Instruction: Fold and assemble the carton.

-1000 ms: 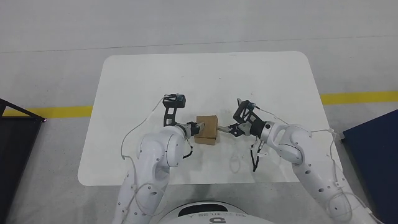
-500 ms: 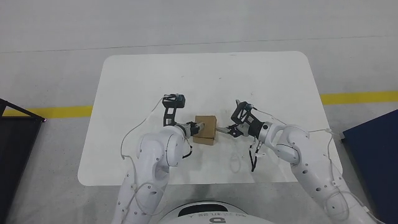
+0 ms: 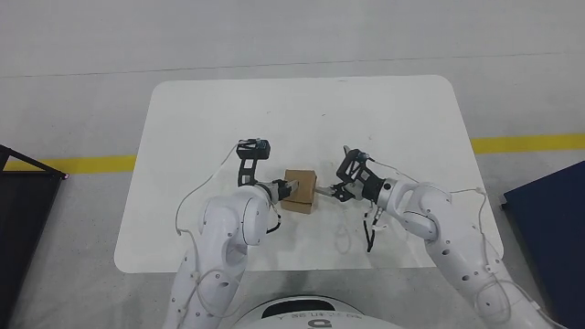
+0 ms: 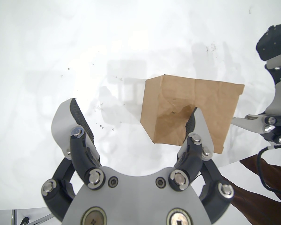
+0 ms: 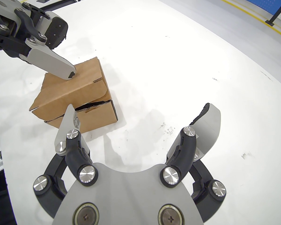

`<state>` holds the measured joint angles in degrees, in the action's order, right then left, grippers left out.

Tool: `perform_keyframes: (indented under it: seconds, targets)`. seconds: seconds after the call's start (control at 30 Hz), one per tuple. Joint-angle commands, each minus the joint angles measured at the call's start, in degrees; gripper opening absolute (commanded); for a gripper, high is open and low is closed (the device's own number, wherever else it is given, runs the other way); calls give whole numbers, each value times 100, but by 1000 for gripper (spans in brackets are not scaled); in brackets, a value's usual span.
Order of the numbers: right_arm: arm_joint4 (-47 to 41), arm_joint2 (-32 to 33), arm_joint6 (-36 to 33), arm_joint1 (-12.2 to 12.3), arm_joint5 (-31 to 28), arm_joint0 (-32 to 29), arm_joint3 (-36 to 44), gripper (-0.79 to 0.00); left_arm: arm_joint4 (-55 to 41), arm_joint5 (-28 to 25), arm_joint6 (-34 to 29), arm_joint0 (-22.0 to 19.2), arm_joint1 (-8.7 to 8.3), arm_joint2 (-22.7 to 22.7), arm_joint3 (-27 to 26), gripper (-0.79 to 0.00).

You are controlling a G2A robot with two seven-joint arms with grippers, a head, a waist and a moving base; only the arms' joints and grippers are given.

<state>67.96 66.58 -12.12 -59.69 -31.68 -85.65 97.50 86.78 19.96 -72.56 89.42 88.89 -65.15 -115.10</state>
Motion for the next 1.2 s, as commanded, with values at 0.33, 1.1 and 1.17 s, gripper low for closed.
perform_keyframes:
  seconds: [0.33, 1.1, 1.17]
  targets:
    - [38, -140, -184, -35, 97, 147, -15, 0, -23, 17, 19, 6, -12, 3, 19, 0]
    - [6, -235, -211, -72, 121, 268, -45, 0, -15, 34, -67, -42, -33, 7, -70, 0]
    - [13, -242, -224, -74, 117, 277, -49, 0, -15, 34, -66, -46, -35, 5, -61, 0]
